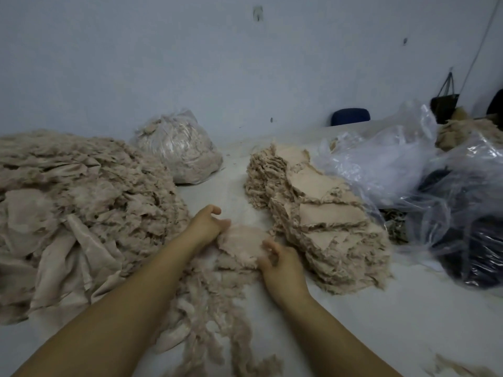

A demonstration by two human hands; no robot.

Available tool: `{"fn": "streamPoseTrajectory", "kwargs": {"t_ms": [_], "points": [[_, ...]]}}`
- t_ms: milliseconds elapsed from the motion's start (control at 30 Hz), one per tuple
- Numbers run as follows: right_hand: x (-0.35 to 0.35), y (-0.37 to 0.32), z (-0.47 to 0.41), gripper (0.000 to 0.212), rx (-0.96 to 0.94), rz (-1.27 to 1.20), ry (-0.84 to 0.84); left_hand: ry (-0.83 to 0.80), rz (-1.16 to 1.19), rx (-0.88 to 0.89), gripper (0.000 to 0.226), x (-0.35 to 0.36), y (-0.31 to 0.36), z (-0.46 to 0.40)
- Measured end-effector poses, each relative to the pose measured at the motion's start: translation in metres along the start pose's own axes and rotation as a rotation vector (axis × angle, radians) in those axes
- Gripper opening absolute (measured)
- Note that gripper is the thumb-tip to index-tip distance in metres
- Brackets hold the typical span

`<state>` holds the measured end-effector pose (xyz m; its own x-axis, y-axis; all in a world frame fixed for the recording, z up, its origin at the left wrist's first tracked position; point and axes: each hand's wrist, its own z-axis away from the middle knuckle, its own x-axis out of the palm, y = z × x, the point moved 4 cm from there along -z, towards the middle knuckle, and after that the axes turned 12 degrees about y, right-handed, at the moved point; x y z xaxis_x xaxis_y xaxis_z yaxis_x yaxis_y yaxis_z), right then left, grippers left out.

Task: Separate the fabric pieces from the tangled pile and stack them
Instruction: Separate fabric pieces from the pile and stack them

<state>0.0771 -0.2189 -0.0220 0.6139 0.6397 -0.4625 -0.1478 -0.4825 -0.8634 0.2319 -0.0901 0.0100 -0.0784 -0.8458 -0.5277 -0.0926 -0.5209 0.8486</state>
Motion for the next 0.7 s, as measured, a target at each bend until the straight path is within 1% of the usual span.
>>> {"fn": "streamPoseTrajectory", "kwargs": {"t_ms": [67, 100, 167, 200, 233, 300, 367, 400, 433, 467, 533, 567, 600, 633, 667, 700], "points": [[-0.002, -0.004, 0.002, 0.037, -0.111, 0.143, -0.007, -0.048, -0.131, 0.140, 0.037, 0.003, -0.011, 0.006], [0.000, -0.007, 0.004, 0.036, -0.172, 0.219, -0.038, -0.030, -0.169, 0.204, 0.034, 0.002, -0.014, 0.008], [0.005, -0.010, 0.008, 0.034, -0.268, 0.383, -0.112, 0.050, -0.130, 0.261, 0.017, -0.009, -0.014, 0.014], [0.006, -0.011, 0.010, 0.033, -0.291, 0.427, -0.126, 0.080, -0.101, 0.287, 0.009, -0.018, -0.013, 0.016], [0.006, -0.012, 0.011, 0.032, -0.305, 0.442, -0.120, 0.089, -0.102, 0.339, 0.005, -0.027, -0.010, 0.020], [0.003, -0.018, 0.013, 0.032, -0.331, 0.368, -0.068, 0.041, -0.157, 0.495, 0.011, -0.049, -0.005, 0.035], [-0.001, -0.028, 0.020, 0.026, -0.394, 0.194, -0.004, 0.010, -0.204, 0.652, 0.011, -0.075, 0.000, 0.059], [0.001, -0.034, 0.025, 0.023, -0.445, 0.134, -0.012, 0.013, -0.234, 0.714, 0.007, -0.090, -0.002, 0.071], [0.005, -0.038, 0.031, 0.022, -0.500, 0.097, -0.068, -0.002, -0.279, 0.758, 0.007, -0.102, -0.007, 0.083], [0.012, -0.041, 0.039, 0.024, -0.541, 0.087, -0.167, -0.047, -0.358, 0.773, 0.019, -0.113, -0.014, 0.095], [0.029, -0.041, 0.056, 0.039, -0.597, 0.172, -0.384, -0.175, -0.589, 0.762, 0.046, -0.125, -0.039, 0.116], [0.033, -0.038, 0.059, 0.046, -0.619, 0.221, -0.427, -0.196, -0.688, 0.794, 0.055, -0.126, -0.048, 0.123], [0.036, -0.037, 0.062, 0.050, -0.628, 0.237, -0.431, -0.139, -0.748, 0.848, 0.061, -0.131, -0.056, 0.133], [0.036, -0.038, 0.063, 0.052, -0.624, 0.220, -0.419, -0.014, -0.759, 0.910, 0.063, -0.135, -0.061, 0.142], [0.035, -0.040, 0.065, 0.053, -0.626, 0.217, -0.413, 0.159, -0.730, 0.940, 0.063, -0.140, -0.066, 0.149], [0.036, -0.042, 0.068, 0.053, -0.665, 0.244, -0.425, 0.343, -0.686, 0.914, 0.062, -0.145, -0.071, 0.156]]}}
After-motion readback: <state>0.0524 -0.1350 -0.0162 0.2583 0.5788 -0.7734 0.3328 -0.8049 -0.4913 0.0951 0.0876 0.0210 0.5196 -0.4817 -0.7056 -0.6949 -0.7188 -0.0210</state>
